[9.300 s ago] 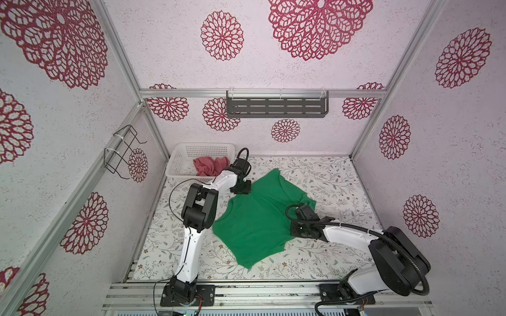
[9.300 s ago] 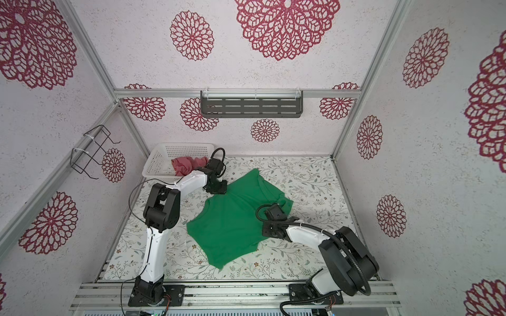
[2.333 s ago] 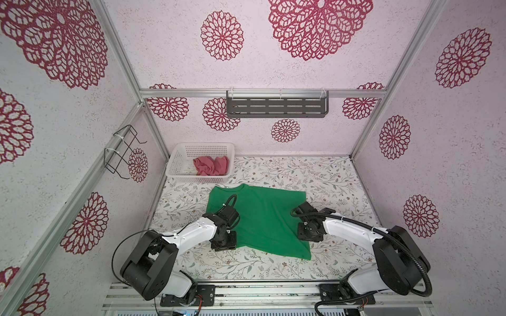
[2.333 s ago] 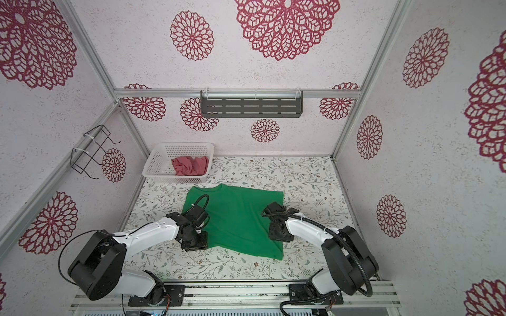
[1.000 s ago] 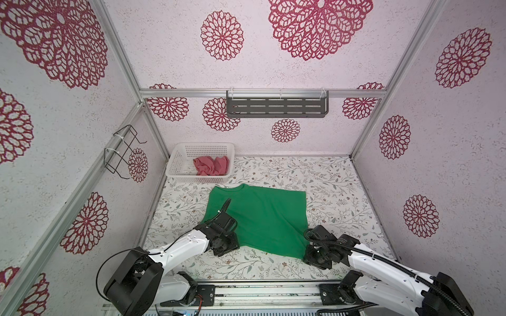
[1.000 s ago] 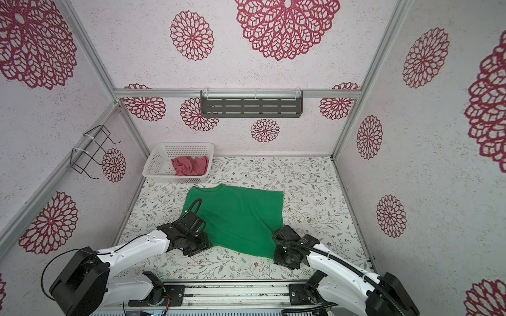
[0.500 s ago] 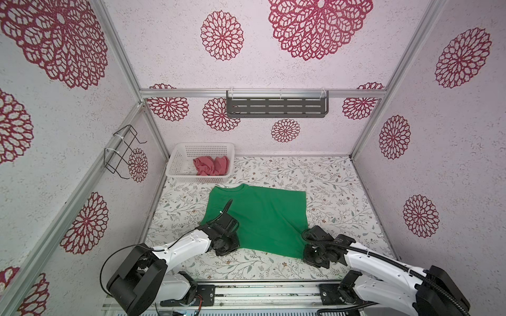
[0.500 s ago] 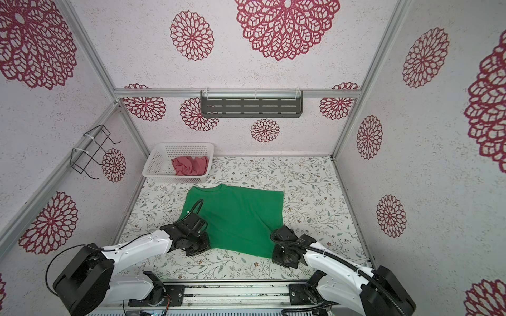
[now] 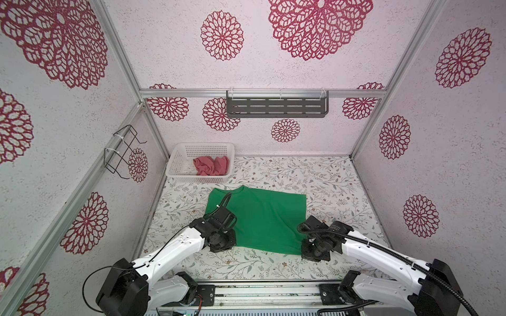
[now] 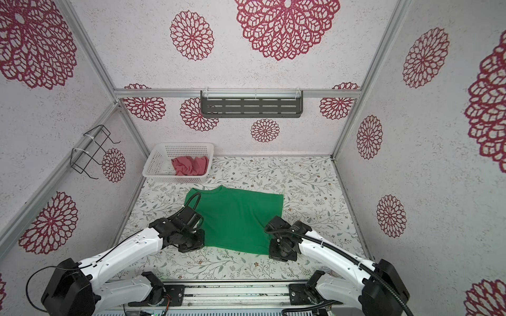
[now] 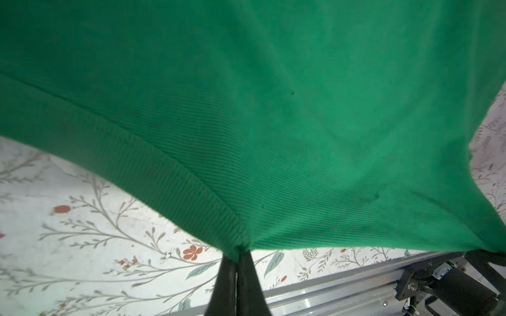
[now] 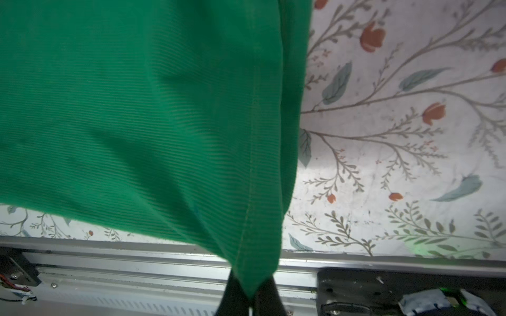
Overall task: Fold and stack the tank tops
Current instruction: 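Lift the green tank top's near hem with both grippers and fold it farther away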
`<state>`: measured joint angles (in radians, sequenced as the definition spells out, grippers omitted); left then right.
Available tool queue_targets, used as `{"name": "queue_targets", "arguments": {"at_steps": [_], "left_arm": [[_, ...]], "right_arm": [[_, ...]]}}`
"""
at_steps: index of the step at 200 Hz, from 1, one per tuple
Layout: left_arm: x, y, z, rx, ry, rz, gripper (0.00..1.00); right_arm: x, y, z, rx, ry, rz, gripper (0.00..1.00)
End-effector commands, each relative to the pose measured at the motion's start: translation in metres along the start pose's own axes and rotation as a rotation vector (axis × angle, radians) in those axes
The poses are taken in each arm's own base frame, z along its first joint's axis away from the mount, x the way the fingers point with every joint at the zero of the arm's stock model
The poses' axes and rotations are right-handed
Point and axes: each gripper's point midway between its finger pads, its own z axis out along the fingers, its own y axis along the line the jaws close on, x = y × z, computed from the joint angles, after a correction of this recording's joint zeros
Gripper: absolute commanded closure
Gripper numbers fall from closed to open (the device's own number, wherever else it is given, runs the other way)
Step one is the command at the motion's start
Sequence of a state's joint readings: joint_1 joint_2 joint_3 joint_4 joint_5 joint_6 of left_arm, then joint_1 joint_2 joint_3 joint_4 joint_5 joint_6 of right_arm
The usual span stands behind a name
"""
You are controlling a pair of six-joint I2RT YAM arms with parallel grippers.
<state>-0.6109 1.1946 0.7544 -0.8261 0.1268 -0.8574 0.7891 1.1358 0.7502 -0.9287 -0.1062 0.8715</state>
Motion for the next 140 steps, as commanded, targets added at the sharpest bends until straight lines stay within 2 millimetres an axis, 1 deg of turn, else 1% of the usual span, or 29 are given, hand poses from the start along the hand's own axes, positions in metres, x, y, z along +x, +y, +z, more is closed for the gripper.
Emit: {"name": "queue_targets", "arguments": {"at_steps": [1, 16, 78, 140], "left_arm": [[-0.005, 0.014, -0.007, -0.082, 0.035, 0.071, 1.00], [-0.014, 0.012, -0.007, -0.097, 0.049, 0.110, 1.00], [-0.058, 0.001, 0.000, -0.124, 0.066, 0.196, 1.00], [-0.095, -0.004, 0.014, -0.134, 0.083, 0.239, 1.00]], "right_arm": [[0.005, -0.015, -0.006, 0.075, 0.077, -0.072, 1.00], [-0.003, -0.016, -0.005, 0.078, 0.087, -0.085, 1.00], [-0.059, -0.016, -0.012, 0.134, 0.044, -0.142, 1.00], [-0.103, -0.013, -0.002, 0.173, 0.049, -0.195, 1.00]]}}
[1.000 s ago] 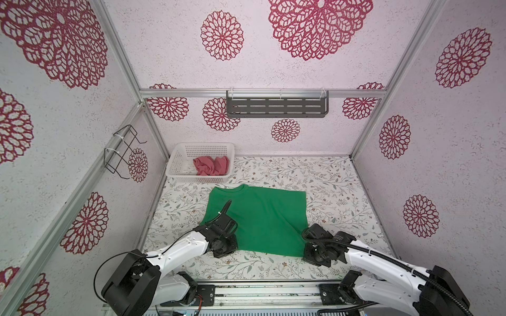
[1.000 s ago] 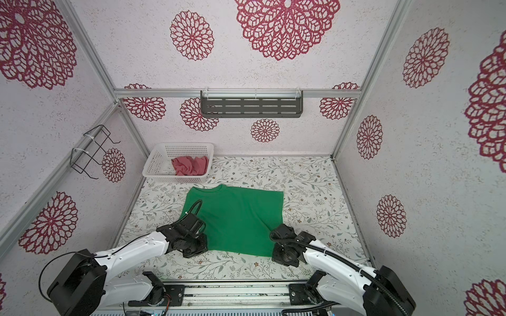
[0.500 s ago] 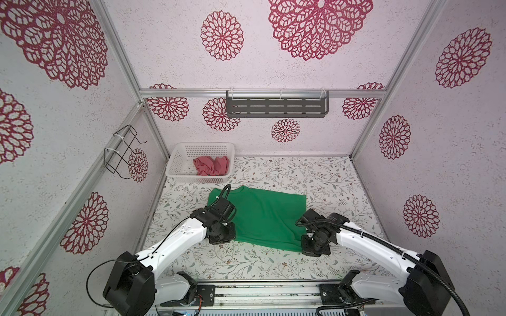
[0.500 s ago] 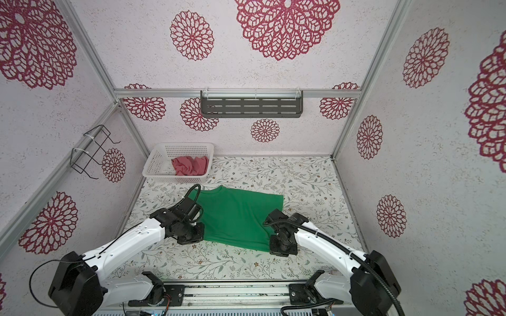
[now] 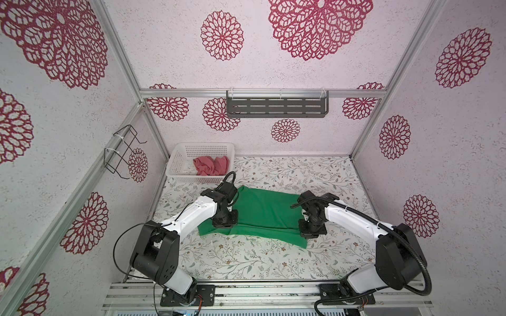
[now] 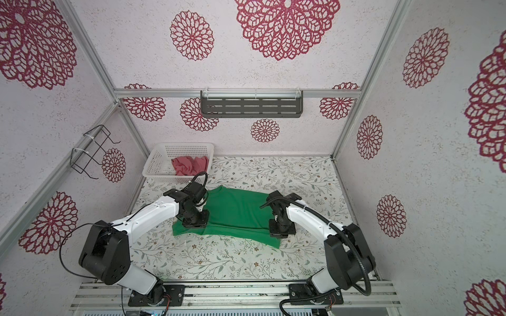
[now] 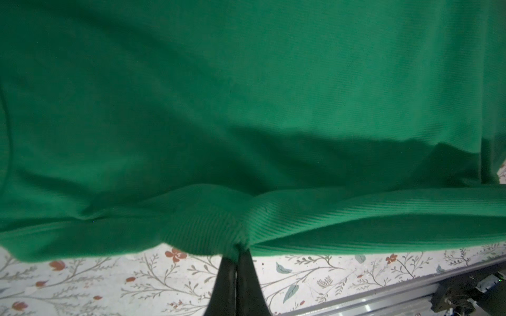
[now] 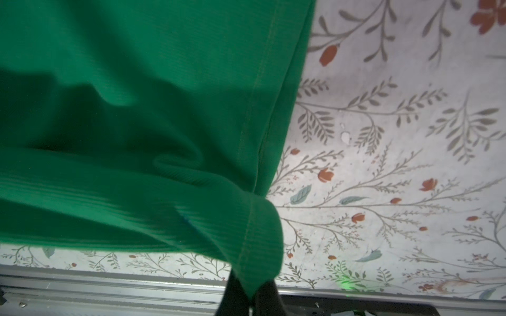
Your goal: Fold and stack the tank tops
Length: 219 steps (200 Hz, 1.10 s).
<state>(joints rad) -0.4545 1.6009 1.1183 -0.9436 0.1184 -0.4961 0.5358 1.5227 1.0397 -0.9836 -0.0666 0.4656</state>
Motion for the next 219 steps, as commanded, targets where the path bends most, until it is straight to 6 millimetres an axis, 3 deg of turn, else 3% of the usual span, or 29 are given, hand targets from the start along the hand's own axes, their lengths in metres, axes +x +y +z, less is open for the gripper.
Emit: {"name": "queue_targets", "arguments": {"at_steps": [1, 64, 74, 95, 118, 139, 166, 184, 219], "left_arm": [[-0.015, 0.006, 0.000, -0.022, -0.007, 0.048, 1.00], [-0.056, 0.011, 0.016, -0.034, 0.010, 0.086, 0.99], [-0.063, 0.015, 0.017, -0.045, 0.012, 0.090, 0.91], [-0.077, 0.024, 0.002, -0.080, -0.016, 0.102, 0.55], [-0.080, 0.038, -0.025, -0.115, -0.057, 0.090, 0.42], [-0.063, 0.053, -0.041, -0.148, -0.072, 0.048, 0.41], [-0.032, 0.061, -0.039, -0.119, -0.083, -0.035, 0.44], [-0.031, 0.048, -0.034, -0.027, -0.120, -0.093, 0.48], [-0.055, 0.007, -0.030, 0.154, -0.204, -0.134, 0.52]], "right_arm": [[-0.016, -0.009, -0.005, 0.052, -0.016, -0.052, 1.00], [-0.062, -0.012, -0.002, 0.056, -0.040, -0.073, 0.99], [-0.073, -0.015, -0.004, 0.054, -0.062, -0.064, 0.89], [-0.099, -0.022, -0.020, 0.040, -0.141, -0.028, 0.69], [-0.117, -0.028, -0.042, -0.009, -0.236, 0.020, 0.64], [-0.113, -0.027, -0.051, -0.050, -0.273, 0.027, 0.63], [-0.090, -0.027, -0.044, -0.095, -0.281, 0.060, 0.64], [-0.081, -0.026, -0.037, -0.142, -0.315, 0.104, 0.64], [-0.070, -0.014, -0.014, -0.258, -0.322, 0.186, 0.66]]}}
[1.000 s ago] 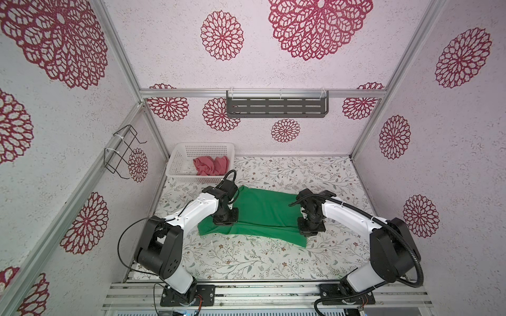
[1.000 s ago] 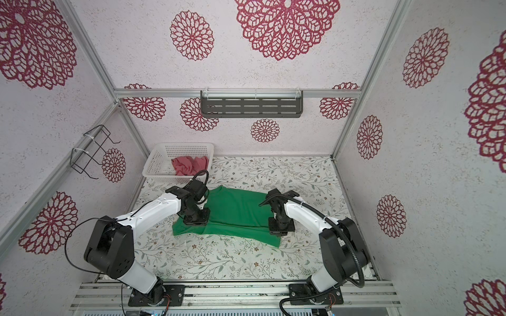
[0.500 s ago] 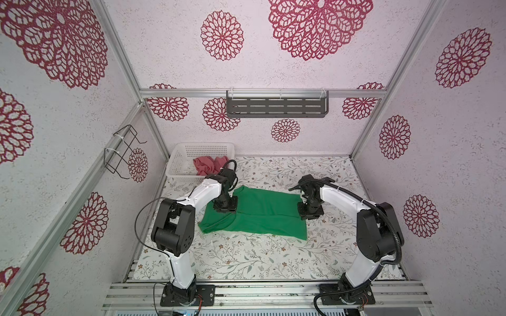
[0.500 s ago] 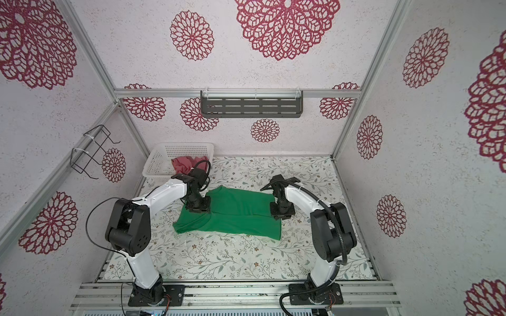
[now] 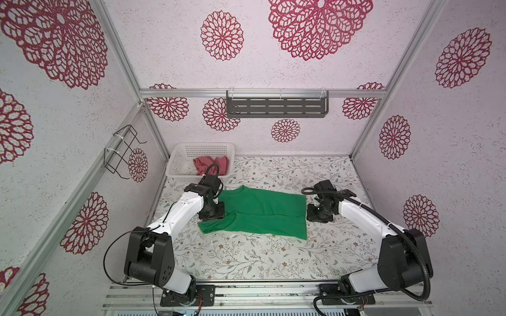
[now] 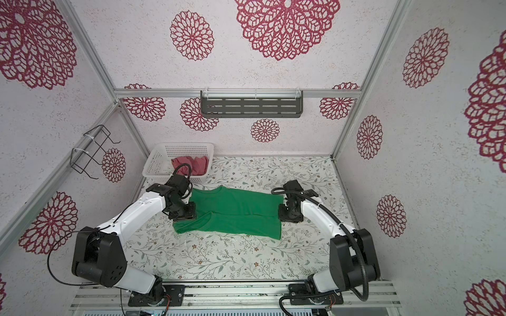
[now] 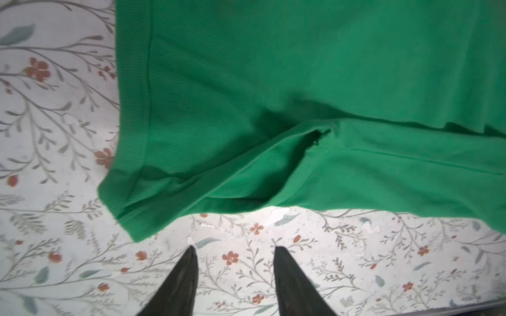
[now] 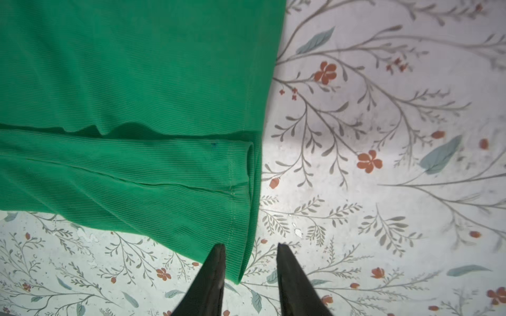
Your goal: Fold and stack the tank tops
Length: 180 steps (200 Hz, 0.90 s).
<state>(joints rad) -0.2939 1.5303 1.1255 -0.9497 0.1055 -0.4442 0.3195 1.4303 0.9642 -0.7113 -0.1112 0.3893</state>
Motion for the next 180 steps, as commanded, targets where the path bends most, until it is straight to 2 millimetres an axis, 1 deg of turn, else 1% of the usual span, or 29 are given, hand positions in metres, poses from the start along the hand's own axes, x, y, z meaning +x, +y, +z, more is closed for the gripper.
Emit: {"name": "queue_targets", "arguments": {"at_steps": [1, 17, 50, 81, 126, 142, 154, 163, 180], "left_arm": [[-0.028, -0.039, 0.000, 0.163, -0.099, -0.046, 0.52], [-0.036, -0.048, 0.007, 0.190, -0.116, -0.062, 0.51], [-0.045, -0.056, 0.029, 0.196, -0.111, -0.070, 0.48], [-0.044, -0.060, 0.046, 0.174, -0.084, -0.061, 0.48], [-0.044, -0.066, 0.057, 0.181, -0.071, -0.065, 0.48], [-0.043, -0.070, 0.061, 0.186, -0.060, -0.060, 0.52], [-0.042, -0.071, 0.063, 0.186, -0.052, -0.057, 0.56], [-0.041, -0.073, 0.063, 0.190, -0.050, -0.056, 0.62], [-0.040, -0.073, 0.062, 0.194, -0.048, -0.057, 0.73]], "right_arm": [[-0.003, 0.016, 0.006, -0.114, -0.050, 0.086, 0.66], [0.001, 0.015, 0.011, -0.128, -0.060, 0.104, 0.66], [-0.006, 0.018, 0.022, -0.146, -0.081, 0.108, 0.66], [-0.011, 0.020, 0.033, -0.148, -0.076, 0.100, 0.65], [-0.005, 0.018, 0.049, -0.140, -0.033, 0.100, 0.65], [-0.005, 0.020, 0.052, -0.145, -0.028, 0.098, 0.66], [-0.004, 0.022, 0.054, -0.151, -0.023, 0.094, 0.68], [-0.004, 0.023, 0.054, -0.153, -0.022, 0.090, 0.73], [-0.004, 0.022, 0.052, -0.146, -0.027, 0.089, 0.88]]}}
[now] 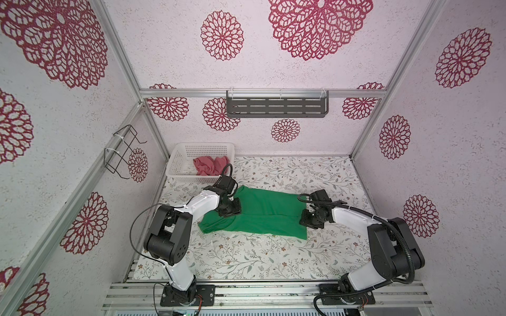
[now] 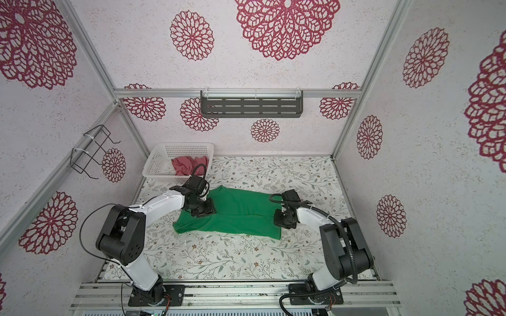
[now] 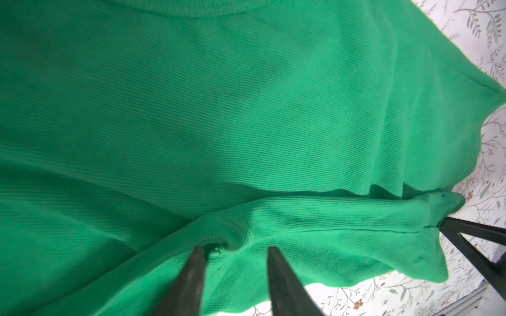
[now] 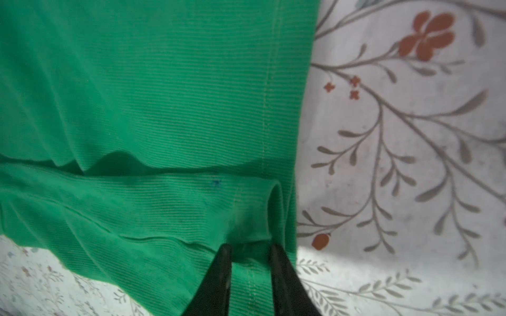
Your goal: Fold and stack the tank tops
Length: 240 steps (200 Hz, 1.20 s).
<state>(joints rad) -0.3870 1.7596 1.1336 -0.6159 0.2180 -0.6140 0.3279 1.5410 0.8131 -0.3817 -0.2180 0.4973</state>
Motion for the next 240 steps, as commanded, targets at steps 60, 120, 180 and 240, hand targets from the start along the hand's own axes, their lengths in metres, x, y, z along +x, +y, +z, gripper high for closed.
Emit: {"name": "queue_targets", "arguments": {"at_steps": [60, 120, 180, 240], "left_arm": [[-0.004, -0.007, -0.009, 0.025, -0.021, 0.018, 1.00], [-0.013, 0.002, -0.011, 0.007, -0.026, 0.027, 1.00], [-0.026, 0.010, -0.002, -0.002, -0.013, 0.032, 1.00], [-0.042, 0.010, -0.013, -0.052, -0.028, 0.088, 1.00]], "right_arm": [[-0.017, 0.008, -0.034, 0.028, -0.070, -0.030, 1.00], [-0.031, -0.004, -0.028, 0.122, -0.059, -0.048, 1.00], [-0.056, -0.009, -0.007, 0.174, -0.046, -0.068, 1.00], [-0.071, -0.011, -0.021, 0.209, -0.098, -0.082, 0.93]]}}
